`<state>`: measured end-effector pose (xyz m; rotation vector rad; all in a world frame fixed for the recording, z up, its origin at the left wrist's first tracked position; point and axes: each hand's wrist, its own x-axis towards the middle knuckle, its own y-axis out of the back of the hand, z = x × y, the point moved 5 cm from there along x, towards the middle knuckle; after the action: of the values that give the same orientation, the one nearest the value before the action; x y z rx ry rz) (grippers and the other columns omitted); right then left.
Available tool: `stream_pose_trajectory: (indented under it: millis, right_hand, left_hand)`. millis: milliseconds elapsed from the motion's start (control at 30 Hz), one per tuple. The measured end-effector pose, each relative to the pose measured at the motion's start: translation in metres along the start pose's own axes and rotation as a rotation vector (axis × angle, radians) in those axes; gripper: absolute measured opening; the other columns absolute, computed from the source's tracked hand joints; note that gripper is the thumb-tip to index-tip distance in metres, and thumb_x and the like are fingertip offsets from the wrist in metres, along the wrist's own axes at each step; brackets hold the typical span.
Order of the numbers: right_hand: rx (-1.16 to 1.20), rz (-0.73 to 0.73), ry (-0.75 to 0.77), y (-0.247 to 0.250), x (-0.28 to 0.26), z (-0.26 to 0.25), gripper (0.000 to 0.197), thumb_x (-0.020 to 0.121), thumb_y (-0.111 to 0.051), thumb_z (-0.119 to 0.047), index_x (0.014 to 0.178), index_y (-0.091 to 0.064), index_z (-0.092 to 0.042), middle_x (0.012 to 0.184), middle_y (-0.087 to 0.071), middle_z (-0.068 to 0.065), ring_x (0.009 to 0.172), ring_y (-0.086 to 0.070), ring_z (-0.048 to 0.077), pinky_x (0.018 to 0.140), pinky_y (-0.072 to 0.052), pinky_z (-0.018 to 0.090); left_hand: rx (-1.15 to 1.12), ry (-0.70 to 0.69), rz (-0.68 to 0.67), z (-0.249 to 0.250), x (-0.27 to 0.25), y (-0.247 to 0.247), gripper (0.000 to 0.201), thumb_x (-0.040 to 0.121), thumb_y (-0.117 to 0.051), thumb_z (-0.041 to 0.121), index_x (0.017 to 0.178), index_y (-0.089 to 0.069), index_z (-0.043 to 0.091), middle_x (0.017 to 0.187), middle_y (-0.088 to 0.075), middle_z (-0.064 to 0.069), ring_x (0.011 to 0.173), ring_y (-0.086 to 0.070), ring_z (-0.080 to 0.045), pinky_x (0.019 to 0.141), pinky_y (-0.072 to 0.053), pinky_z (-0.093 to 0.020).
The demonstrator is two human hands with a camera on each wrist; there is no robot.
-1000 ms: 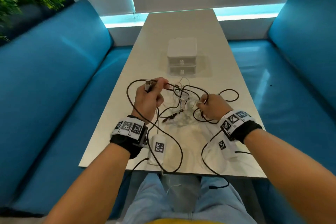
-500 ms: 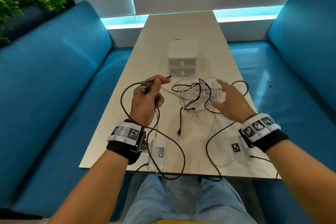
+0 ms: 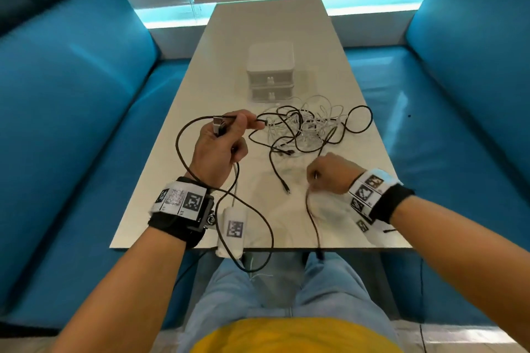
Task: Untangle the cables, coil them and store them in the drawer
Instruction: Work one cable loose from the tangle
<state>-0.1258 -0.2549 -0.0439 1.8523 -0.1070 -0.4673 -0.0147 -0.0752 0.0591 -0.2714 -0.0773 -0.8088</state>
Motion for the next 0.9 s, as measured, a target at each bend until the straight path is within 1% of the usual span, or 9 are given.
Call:
stream_pose_trajectory:
  millis: [100, 200, 267, 367, 433, 500, 567, 733, 900]
  right_hand:
    - [0.097, 0.334, -0.093, 0.026, 0.011, 0.0, 0.022, 0.091, -0.058, -0.037, 0.091, -0.066, -0.017, 0.086, -0.067, 0.005, 0.082, -0.061, 0.024, 0.072, -0.05, 0.032]
    - [0.107, 0.475, -0.184, 0.048, 0.02, 0.0, 0.026, 0.091, -0.055, -0.041, 0.092, -0.064, -0.017, 0.09, -0.067, 0.006, 0.088, -0.061, 0.028, 0.074, -0.049, 0.035]
    - [0.101, 0.455, -0.253, 0.054, 0.023, 0.002, 0.026, 0.09, -0.055, -0.039, 0.099, -0.063, -0.016, 0.097, -0.068, 0.009, 0.095, -0.061, 0.031, 0.079, -0.049, 0.037]
    - [0.178, 0.415, -0.266, 0.055, 0.018, 0.004, 0.046, 0.088, -0.06, -0.037, 0.129, -0.053, -0.021, 0.115, -0.066, 0.011, 0.109, -0.059, 0.033, 0.09, -0.048, 0.039]
    - [0.367, 0.415, -0.179, 0.057, 0.006, -0.006, 0.058, 0.084, -0.067, -0.034, 0.137, -0.047, -0.025, 0.101, -0.07, 0.005, 0.094, -0.065, 0.024, 0.087, -0.052, 0.037]
    - [0.626, 0.332, -0.034, 0.061, -0.009, -0.025, 0.057, 0.083, -0.071, -0.028, 0.136, -0.048, -0.028, 0.086, -0.071, 0.001, 0.067, -0.066, 0.014, 0.068, -0.054, 0.028]
    - [0.74, 0.211, 0.109, 0.065, -0.021, -0.047, 0.053, 0.086, -0.07, -0.023, 0.135, -0.05, -0.028, 0.091, -0.07, 0.001, 0.059, -0.066, 0.014, 0.056, -0.051, 0.021]
    - [0.726, 0.31, 0.2, 0.082, -0.042, -0.059, 0.018, 0.092, -0.062, -0.028, 0.099, -0.069, -0.013, 0.083, -0.065, 0.002, 0.064, -0.066, 0.018, 0.06, -0.053, 0.025]
    - [0.789, 0.344, 0.207, 0.092, -0.075, -0.042, 0.007, 0.09, -0.065, -0.014, 0.096, -0.066, -0.014, 0.078, -0.068, 0.0, 0.059, -0.064, 0.013, 0.052, -0.044, 0.013]
  left_hand:
    - [0.012, -0.001, -0.032, 0.001, -0.004, -0.002, 0.03, 0.093, -0.048, 0.024, 0.078, -0.073, 0.029, 0.084, -0.073, -0.001, 0.041, -0.033, -0.01, 0.041, -0.026, -0.018]
    - [0.021, -0.01, -0.058, 0.004, -0.007, -0.004, 0.032, 0.093, -0.046, 0.023, 0.077, -0.074, 0.029, 0.082, -0.073, -0.001, 0.04, -0.033, -0.01, 0.041, -0.025, -0.019]
    - [0.027, -0.021, -0.075, 0.007, -0.006, -0.005, 0.036, 0.097, -0.044, 0.02, 0.078, -0.074, 0.029, 0.081, -0.073, 0.0, 0.04, -0.033, -0.009, 0.041, -0.025, -0.018]
    - [0.046, -0.032, -0.093, 0.009, -0.005, -0.004, 0.037, 0.097, -0.044, 0.019, 0.079, -0.074, 0.03, 0.081, -0.073, 0.0, 0.041, -0.033, -0.01, 0.042, -0.026, -0.019]
    - [0.057, -0.024, -0.103, 0.009, -0.003, -0.006, 0.033, 0.094, -0.046, 0.023, 0.078, -0.074, 0.03, 0.08, -0.072, 0.0, 0.041, -0.033, -0.01, 0.041, -0.025, -0.02]
    - [0.06, -0.014, -0.135, 0.007, -0.002, -0.012, 0.032, 0.093, -0.046, 0.023, 0.078, -0.074, 0.029, 0.08, -0.072, -0.001, 0.04, -0.032, -0.011, 0.041, -0.026, -0.019]
    - [0.068, -0.003, -0.191, 0.004, -0.002, -0.022, 0.031, 0.093, -0.046, 0.022, 0.08, -0.074, 0.028, 0.082, -0.072, -0.002, 0.04, -0.031, -0.012, 0.041, -0.027, -0.018]
    - [0.079, 0.014, -0.318, 0.003, -0.006, -0.039, 0.032, 0.093, -0.046, 0.019, 0.082, -0.075, 0.03, 0.081, -0.071, 0.0, 0.041, -0.033, -0.012, 0.043, -0.03, -0.019]
    - [0.129, 0.026, -0.479, 0.003, -0.01, -0.049, 0.019, 0.092, -0.056, 0.02, 0.092, -0.074, 0.027, 0.087, -0.073, -0.007, 0.043, -0.035, -0.012, 0.044, -0.032, -0.018]
